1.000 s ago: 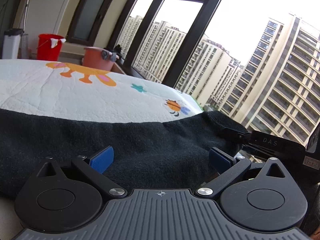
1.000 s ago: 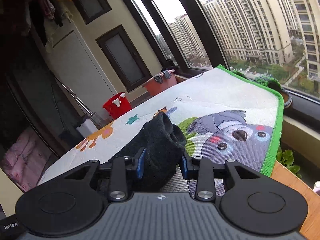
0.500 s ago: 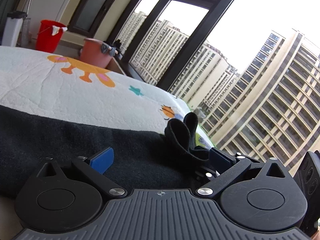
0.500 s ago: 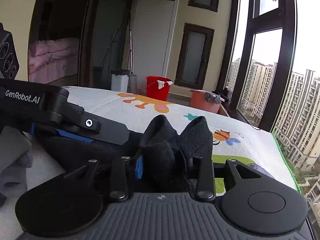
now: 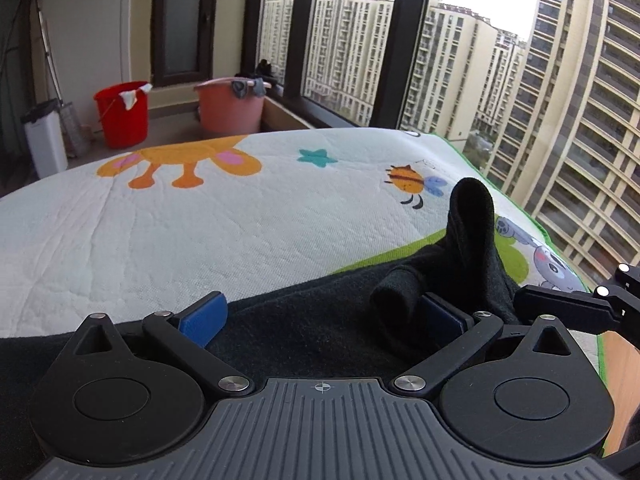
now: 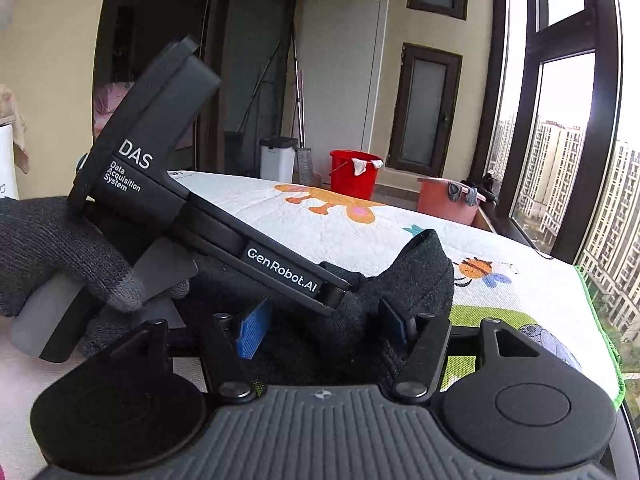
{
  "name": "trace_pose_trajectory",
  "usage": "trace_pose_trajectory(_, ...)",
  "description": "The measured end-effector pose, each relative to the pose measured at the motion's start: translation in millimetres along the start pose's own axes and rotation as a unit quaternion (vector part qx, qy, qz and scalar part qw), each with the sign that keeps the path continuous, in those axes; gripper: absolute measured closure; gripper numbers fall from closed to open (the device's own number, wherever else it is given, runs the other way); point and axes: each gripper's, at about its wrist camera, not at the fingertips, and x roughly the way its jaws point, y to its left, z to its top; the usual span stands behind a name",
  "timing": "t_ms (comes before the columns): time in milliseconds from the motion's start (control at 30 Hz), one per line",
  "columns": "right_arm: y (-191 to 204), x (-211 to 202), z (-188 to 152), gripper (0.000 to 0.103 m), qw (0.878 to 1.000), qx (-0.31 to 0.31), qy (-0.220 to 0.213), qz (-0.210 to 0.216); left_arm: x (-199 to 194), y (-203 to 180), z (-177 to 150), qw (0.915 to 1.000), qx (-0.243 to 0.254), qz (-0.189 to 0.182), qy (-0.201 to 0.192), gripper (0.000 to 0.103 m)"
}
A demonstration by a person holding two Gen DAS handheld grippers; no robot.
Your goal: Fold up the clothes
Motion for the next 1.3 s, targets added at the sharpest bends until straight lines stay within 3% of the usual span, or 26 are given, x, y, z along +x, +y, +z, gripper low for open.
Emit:
trace_pose_trajectory(100, -18, -17, -3, 0.035, 0.999, 0.046, -0.002, 0.027, 0, 3, -2, 1.0, 0.005, -0.004, -0.003, 0.0)
trace_pose_trajectory(167, -41, -29, -10, 0.035, 0.992, 0.115, -0.004, 0.046, 0, 6, -6, 0.9999, 0.005, -0.009, -0.011, 0.0)
trace_pose_trajectory(233, -75, -41, -22, 0.035, 0.971, 0.228, -0.012, 0.076, -2, 8, -9, 0.9997, 0.002, -0.013, -0.02, 0.0)
trace_pose_trajectory(333, -115, -42, -46, 0.035, 0.919, 0.381, -0.033, 0.092, -2, 10, -9, 0.9996, -0.003, -0.017, -0.023, 0.0)
trace_pose_trajectory(367, -120, -37, -49, 0.035, 0.909, 0.406, -0.032, 0.092, -2, 10, -9, 0.9995, -0.004, -0.019, -0.023, 0.0)
trace_pose_trajectory(500, -123, -4, -55, 0.035, 0.888, 0.452, -0.016, 0.082, -7, 17, -12, 0.9987, -0.02, -0.033, -0.034, 0.0)
trace_pose_trajectory(567, -114, 14, -53, 0.035, 0.89, 0.449, -0.012, 0.072, -13, 26, -16, 0.9961, -0.048, -0.051, -0.054, 0.0)
trace_pose_trajectory(633, -99, 21, -46, 0.04, 0.909, 0.414, -0.005, 0.051, -25, 43, -22, 0.9892, -0.104, -0.068, -0.078, 0.0)
trace_pose_trajectory(667, -90, 24, -42, 0.054, 0.919, 0.392, -0.002, 0.039, -31, 51, -24, 0.9849, -0.13, -0.077, -0.085, 0.0)
trace_pose_trajectory(700, -82, 27, -37, 0.056, 0.928, 0.37, 0.002, 0.028, -36, 57, -25, 0.9814, -0.149, -0.086, -0.085, 0.0)
trace_pose_trajectory(800, -44, 21, -11, 0.06, 0.974, 0.224, 0.007, -0.024, -60, 62, -20, 0.9787, -0.162, -0.089, -0.09, 0.0)
trace_pose_trajectory(900, 0, 19, 7, 0.06, 0.994, 0.088, 0.005, -0.065, -87, 58, -11, 0.9754, -0.154, -0.113, -0.11, 0.0)
trace_pose_trajectory(1033, 55, 22, 15, 0.06, 0.991, -0.059, -0.003, -0.117, -108, 43, 2, 0.9719, -0.14, -0.155, -0.109, 0.007)
trace_pose_trajectory(1100, 72, 23, 12, 0.058, 0.987, -0.095, -0.005, -0.126, -106, 35, 5, 0.9731, -0.13, -0.165, -0.094, 0.023)
trace_pose_trajectory(1300, 101, 19, 8, 0.054, 0.982, -0.152, -0.013, -0.112, -82, 22, 11, 0.9802, -0.125, -0.145, -0.051, 0.024)
